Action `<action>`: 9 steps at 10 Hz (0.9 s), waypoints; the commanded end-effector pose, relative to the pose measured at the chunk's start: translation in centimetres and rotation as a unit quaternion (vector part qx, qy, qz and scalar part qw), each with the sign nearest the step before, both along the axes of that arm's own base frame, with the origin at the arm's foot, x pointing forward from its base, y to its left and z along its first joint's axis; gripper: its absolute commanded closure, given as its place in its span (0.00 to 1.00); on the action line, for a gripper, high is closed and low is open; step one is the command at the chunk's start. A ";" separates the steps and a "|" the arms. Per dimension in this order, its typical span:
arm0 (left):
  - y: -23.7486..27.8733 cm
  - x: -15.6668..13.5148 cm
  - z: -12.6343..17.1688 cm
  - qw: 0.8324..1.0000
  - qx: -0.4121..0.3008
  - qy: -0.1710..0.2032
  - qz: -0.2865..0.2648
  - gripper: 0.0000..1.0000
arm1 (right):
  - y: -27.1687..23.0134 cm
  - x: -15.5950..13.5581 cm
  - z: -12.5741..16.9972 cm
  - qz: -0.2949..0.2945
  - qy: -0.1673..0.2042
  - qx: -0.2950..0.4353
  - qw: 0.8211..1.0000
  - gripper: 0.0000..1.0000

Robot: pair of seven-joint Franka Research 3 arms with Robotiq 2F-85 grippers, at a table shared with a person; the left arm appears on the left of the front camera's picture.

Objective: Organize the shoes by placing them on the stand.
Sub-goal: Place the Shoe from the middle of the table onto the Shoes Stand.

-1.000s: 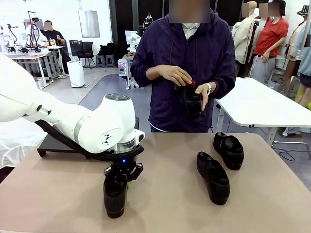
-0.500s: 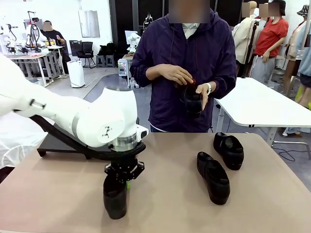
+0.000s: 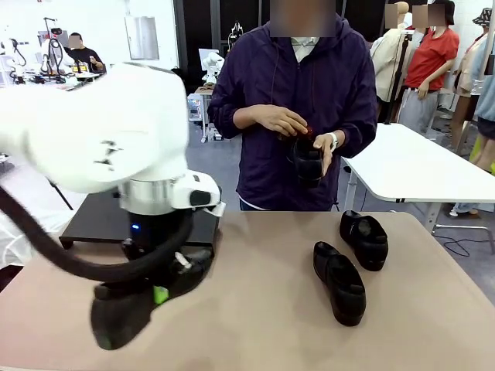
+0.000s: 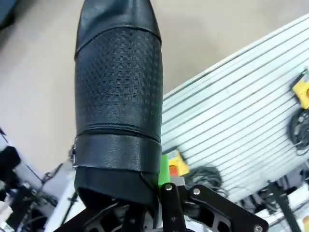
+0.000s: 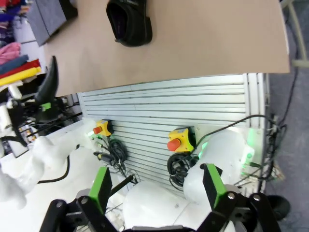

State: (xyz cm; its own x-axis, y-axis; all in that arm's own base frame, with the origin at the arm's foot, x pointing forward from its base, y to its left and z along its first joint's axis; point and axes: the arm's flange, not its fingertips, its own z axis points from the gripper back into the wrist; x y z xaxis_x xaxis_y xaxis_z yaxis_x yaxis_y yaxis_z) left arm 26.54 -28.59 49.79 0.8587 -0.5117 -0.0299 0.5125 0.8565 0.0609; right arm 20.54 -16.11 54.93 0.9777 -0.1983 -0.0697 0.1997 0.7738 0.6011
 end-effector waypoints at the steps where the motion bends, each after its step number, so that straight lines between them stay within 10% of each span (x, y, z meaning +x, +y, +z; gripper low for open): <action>1: 5.2 -0.6 1.2 0.996 -0.018 -0.091 -0.011 1.00 | -0.5 -0.1 0.3 0.012 -0.004 -0.005 1.000 0.00; 9: 26.9 0.2 1.6 0.971 -0.138 -0.124 0.149 1.00 | -0.5 -0.1 0.3 0.012 -0.004 -0.005 1.000 0.00</action>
